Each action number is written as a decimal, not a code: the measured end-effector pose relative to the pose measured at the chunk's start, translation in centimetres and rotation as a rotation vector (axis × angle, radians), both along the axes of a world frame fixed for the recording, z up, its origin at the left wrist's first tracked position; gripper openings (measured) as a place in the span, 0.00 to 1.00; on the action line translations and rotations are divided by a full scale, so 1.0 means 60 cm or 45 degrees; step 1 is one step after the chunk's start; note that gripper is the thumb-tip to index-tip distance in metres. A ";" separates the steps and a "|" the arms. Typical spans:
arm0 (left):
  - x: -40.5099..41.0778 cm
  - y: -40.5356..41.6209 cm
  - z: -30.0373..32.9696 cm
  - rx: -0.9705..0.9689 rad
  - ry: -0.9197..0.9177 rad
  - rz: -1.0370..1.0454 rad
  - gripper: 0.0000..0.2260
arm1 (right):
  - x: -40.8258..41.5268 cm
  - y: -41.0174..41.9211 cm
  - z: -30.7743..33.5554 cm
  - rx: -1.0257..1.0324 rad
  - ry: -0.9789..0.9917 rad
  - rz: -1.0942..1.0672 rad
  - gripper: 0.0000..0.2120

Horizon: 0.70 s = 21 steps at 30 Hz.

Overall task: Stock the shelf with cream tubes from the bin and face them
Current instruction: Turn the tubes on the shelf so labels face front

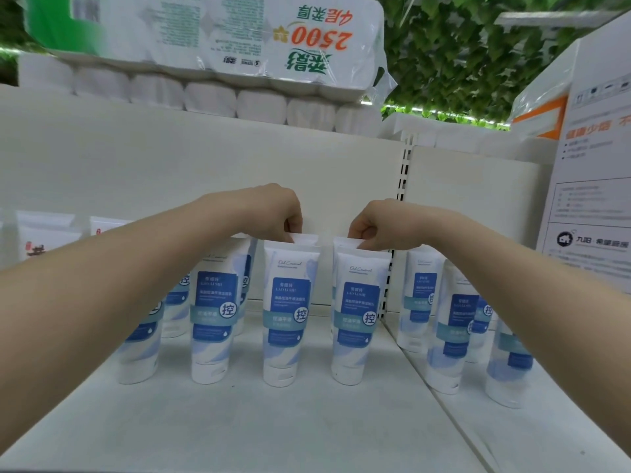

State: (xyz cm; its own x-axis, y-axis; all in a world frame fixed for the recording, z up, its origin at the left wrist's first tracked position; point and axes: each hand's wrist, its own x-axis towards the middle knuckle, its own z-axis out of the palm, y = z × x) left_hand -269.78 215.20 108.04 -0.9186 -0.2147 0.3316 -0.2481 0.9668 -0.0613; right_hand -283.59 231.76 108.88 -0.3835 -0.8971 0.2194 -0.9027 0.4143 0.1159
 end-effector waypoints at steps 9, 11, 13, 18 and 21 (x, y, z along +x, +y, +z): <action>0.007 -0.005 -0.001 0.048 -0.051 0.018 0.07 | 0.011 0.021 0.009 -0.087 -0.100 -0.005 0.10; 0.010 -0.005 -0.002 0.060 -0.052 -0.001 0.07 | 0.019 0.030 0.011 -0.148 -0.104 -0.003 0.10; 0.011 -0.003 -0.003 0.057 -0.055 -0.015 0.08 | 0.026 0.040 0.013 -0.208 -0.087 0.000 0.10; 0.019 -0.009 0.000 0.071 -0.033 -0.080 0.11 | 0.039 0.065 0.010 -0.326 -0.023 -0.021 0.10; 0.026 -0.009 0.007 0.072 0.084 -0.139 0.13 | 0.040 0.084 0.014 -0.349 0.073 -0.068 0.10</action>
